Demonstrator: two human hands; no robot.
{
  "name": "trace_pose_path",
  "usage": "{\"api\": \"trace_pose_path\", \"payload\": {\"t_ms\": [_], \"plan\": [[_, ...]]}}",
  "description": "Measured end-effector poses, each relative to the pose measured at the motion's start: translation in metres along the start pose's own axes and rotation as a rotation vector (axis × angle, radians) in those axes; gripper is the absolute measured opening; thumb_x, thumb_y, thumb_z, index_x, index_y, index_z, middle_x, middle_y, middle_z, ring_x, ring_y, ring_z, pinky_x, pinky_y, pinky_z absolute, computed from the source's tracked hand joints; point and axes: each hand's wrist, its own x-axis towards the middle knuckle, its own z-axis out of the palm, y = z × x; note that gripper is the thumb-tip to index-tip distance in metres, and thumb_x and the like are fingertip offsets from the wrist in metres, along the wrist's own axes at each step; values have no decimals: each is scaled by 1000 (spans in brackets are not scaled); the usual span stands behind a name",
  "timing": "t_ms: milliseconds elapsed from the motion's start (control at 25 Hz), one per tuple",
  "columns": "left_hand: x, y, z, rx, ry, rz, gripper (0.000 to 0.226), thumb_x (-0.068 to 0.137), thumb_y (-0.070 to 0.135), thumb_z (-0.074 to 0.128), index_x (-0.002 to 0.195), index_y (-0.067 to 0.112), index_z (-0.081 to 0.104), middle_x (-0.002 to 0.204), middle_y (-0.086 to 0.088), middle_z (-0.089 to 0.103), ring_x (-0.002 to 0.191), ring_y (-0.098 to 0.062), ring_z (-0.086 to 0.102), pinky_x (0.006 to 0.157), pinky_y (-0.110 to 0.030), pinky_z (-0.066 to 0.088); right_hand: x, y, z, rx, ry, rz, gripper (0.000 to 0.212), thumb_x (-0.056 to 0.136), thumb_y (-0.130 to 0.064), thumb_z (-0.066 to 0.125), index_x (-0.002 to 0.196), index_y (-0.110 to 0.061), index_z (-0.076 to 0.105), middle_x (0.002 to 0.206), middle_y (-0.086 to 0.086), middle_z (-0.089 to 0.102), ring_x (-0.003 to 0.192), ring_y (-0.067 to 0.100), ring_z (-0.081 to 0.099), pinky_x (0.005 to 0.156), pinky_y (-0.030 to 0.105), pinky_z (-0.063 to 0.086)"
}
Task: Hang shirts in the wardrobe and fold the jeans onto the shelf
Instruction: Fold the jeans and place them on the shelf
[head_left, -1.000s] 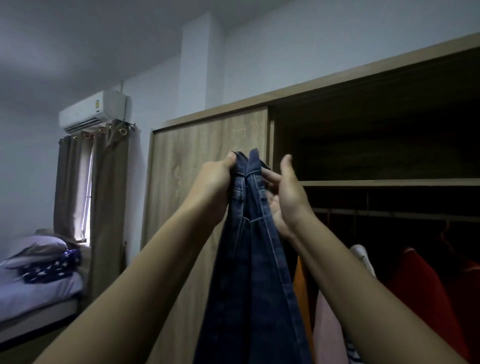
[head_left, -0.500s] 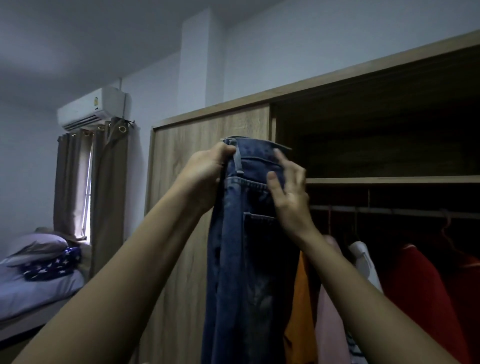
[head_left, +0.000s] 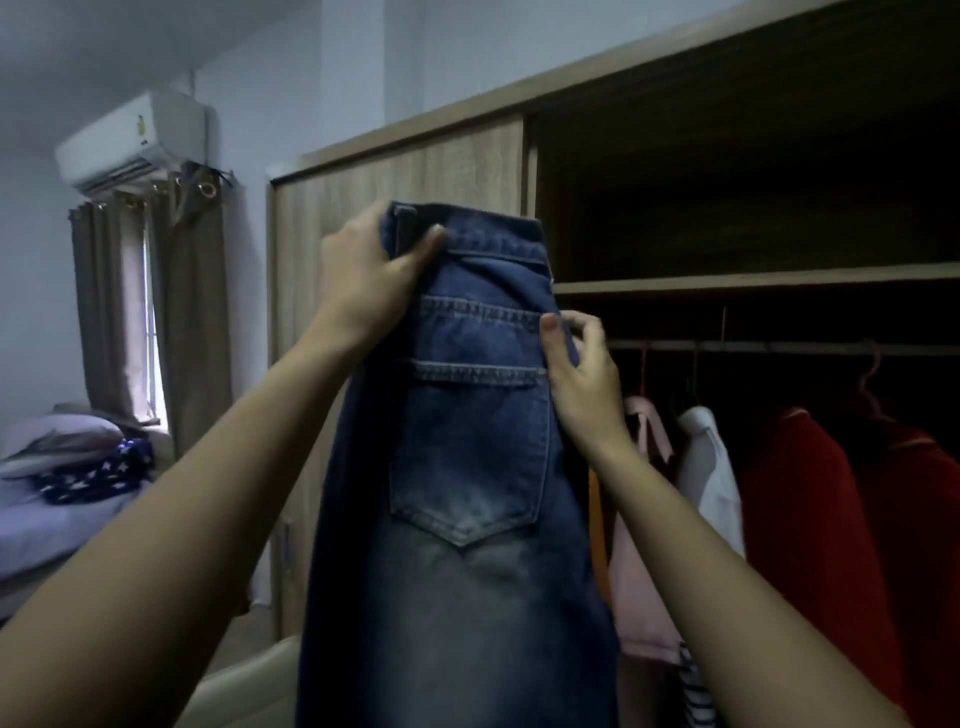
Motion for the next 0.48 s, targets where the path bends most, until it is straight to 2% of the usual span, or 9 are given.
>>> {"api": "trace_pose_path", "payload": {"t_ms": [40, 120, 200, 280, 320, 360, 400, 480], "plan": [[2, -2, 0, -4, 64, 5, 35, 85, 40, 64, 101, 9, 66, 93, 1, 65, 87, -14, 60, 75, -25, 45, -20, 16, -3, 19, -3, -14, 35, 82, -62, 45, 102, -34, 49, 94, -6, 67, 86, 6, 64, 75, 27, 52], [3, -12, -5, -13, 154, 18, 31, 86, 38, 63, 102, 11, 66, 91, 4, 61, 81, -5, 56, 71, -19, 41, -72, 54, -2, -98, -41, -36, 16, 90, -55, 44, 89, -41, 51, 75, -13, 62, 67, -3, 59, 60, 17, 44], [0, -26, -7, -93, 125, 32, 25, 86, 38, 63, 99, 17, 65, 90, 5, 63, 72, 3, 55, 71, -18, 44, -104, 86, -5, -164, 1, -27, 23, 92, -50, 37, 76, -42, 52, 63, -17, 56, 56, -5, 51, 52, 12, 35], [-3, -39, -3, -151, 92, 15, 17, 84, 41, 63, 90, 25, 62, 87, 8, 64, 71, 5, 56, 74, -23, 48, -108, 99, -8, -97, 6, 62, 30, 87, -60, 37, 82, -36, 54, 71, -21, 60, 65, -8, 55, 58, 9, 39], [-5, -44, -3, -180, 82, 10, 16, 83, 44, 64, 86, 29, 60, 85, 10, 64, 73, 3, 57, 75, -27, 50, -105, 101, -7, -68, -60, 116, 40, 83, -69, 39, 96, -34, 55, 83, -23, 61, 76, -10, 57, 67, 9, 42], [-6, -49, -4, -233, 80, 11, 17, 82, 46, 64, 84, 30, 58, 85, 10, 63, 75, 0, 58, 75, -30, 51, -105, 101, -4, -23, -175, 167, 48, 82, -68, 43, 111, -31, 53, 98, -25, 61, 89, -10, 57, 75, 9, 43], [-9, -52, -7, -277, 81, 15, 17, 82, 46, 64, 84, 30, 57, 85, 10, 63, 77, -2, 59, 75, -31, 51, -108, 99, -1, 3, -294, 197, 44, 85, -57, 50, 118, -27, 53, 106, -25, 61, 98, -9, 58, 79, 8, 43], [-12, -54, -18, -264, 58, 40, 14, 85, 42, 63, 84, 31, 55, 84, 13, 61, 75, 5, 57, 71, -21, 50, -117, 90, 5, 91, -400, 210, 17, 91, -25, 57, 106, -24, 61, 97, -20, 71, 97, -3, 64, 75, 8, 46]]}}
